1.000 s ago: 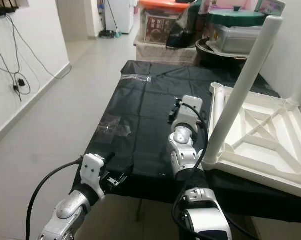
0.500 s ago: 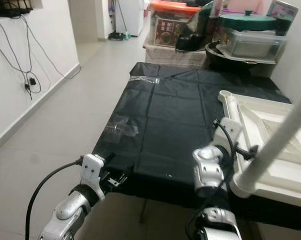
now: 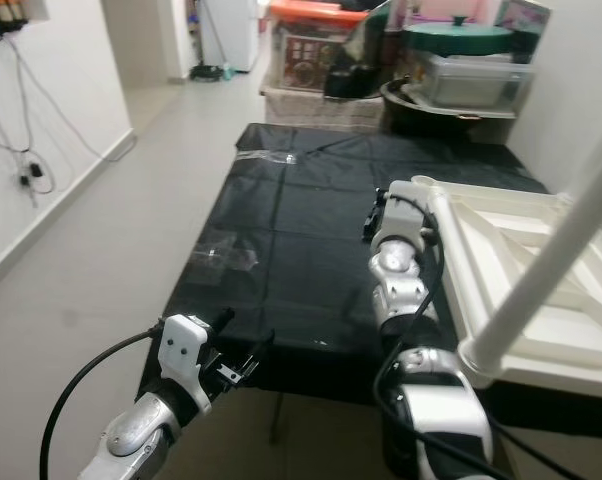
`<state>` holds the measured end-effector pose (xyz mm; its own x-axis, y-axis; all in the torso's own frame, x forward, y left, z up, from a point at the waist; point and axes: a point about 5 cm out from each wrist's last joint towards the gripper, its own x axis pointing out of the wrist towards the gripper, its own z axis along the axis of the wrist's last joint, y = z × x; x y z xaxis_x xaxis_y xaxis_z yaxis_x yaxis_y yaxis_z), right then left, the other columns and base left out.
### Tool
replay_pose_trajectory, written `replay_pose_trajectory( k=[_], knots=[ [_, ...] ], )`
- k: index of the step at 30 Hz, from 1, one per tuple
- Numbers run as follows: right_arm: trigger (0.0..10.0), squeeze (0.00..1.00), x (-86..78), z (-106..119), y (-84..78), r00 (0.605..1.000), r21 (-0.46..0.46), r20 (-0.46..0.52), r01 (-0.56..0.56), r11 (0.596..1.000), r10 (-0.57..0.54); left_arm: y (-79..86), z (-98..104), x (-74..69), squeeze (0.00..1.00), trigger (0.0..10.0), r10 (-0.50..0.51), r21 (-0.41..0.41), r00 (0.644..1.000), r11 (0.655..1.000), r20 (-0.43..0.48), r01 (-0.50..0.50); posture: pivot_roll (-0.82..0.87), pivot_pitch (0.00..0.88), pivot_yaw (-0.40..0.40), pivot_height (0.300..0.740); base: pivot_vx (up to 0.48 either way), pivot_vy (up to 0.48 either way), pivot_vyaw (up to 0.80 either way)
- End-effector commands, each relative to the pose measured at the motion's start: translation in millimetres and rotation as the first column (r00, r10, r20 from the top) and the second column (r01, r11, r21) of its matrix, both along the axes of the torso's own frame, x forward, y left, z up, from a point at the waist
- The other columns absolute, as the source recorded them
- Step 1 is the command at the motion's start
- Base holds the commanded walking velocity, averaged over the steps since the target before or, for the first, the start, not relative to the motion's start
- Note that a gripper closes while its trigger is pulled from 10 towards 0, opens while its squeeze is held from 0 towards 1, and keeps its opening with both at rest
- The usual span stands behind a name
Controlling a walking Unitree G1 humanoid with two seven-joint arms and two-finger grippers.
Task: Building children table
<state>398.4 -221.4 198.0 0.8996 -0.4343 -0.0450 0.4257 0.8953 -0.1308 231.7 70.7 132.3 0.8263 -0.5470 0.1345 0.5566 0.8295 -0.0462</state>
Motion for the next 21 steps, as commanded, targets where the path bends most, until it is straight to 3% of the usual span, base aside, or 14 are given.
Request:
replay_pose_trajectory(
  k=[1,2,4,7,9,13,15,21],
  knots=[
    [10.0,0.0,-0.6,-5.8,-8.5,0.998,-0.027,-0.055,0.027,0.999,-0.028,1.1,2.1,-4.4,0.0,10.0,0.005,0.022,1.0,1.0,-0.005,-0.005,0.13,0.003,-0.052,0.74,0.0,0.0,0.0],
    [10.0,0.0,-0.6,-5.8,-8.5,0.998,-0.027,-0.055,0.027,0.999,-0.028,1.1,2.1,-4.4,0.0,10.0,0.005,0.022,1.0,1.0,-0.005,-0.005,0.13,0.003,-0.052,0.74,0.0,0.0,0.0],
    [10.0,0.0,-5.3,-11.0,-30.5,0.983,-0.053,-0.131,0.125,0.991,-0.131,3.4,6.3,-15.7,0.0,10.0,0.006,0.019,1.0,1.0,-0.025,-0.006,0.14,0.083,-0.035,0.74,0.0,0.0,0.0],
    [10.0,0.0,-7.3,-13.3,-37.6,0.976,-0.058,-0.155,0.148,0.987,-0.155,3.3,8.0,-20.1,0.0,10.0,0.002,0.016,0.999,1.0,-0.033,-0.002,0.14,0.083,-0.035,0.74,0.0,0.0,0.0],
    [10.0,0.0,-12.4,-21.2,-50.2,0.961,-0.056,-0.221,0.16,0.986,-0.168,2.1,12.8,-32.6,0.0,10.0,-0.005,0.01,0.999,1.0,-0.05,0.006,0.15,0.154,-0.023,0.74,0.0,0.0,0.0],
    [10.0,0.0,-14.7,-25.4,-54.6,0.954,-0.046,-0.251,0.159,0.986,-0.166,1.7,15.5,-38.7,0.0,10.0,-0.008,0.005,0.998,1.0,-0.058,0.008,0.14,0.172,-0.017,0.74,0.0,0.0,0.0],
    [10.0,0.0,-20.1,-38.7,-58.9,0.936,0.017,-0.32,0.16,0.987,-0.146,1.1,21.4,-47.9,0.0,10.0,-0.009,-0.004,0.997,1.0,-0.072,0.009,0.14,0.207,-0.014,0.74,0.0,0.0,0.0],
    [10.0,0.0,-24.3,-50.0,-59.2,0.918,0.072,-0.377,0.162,0.984,-0.123,1.5,31.5,-54.5,0.0,10.0,0.003,-0.009,0.997,1.0,-0.073,-0.003,0.13,0.241,-0.013,0.74,0.0,0.0,0.0]
  ],
)
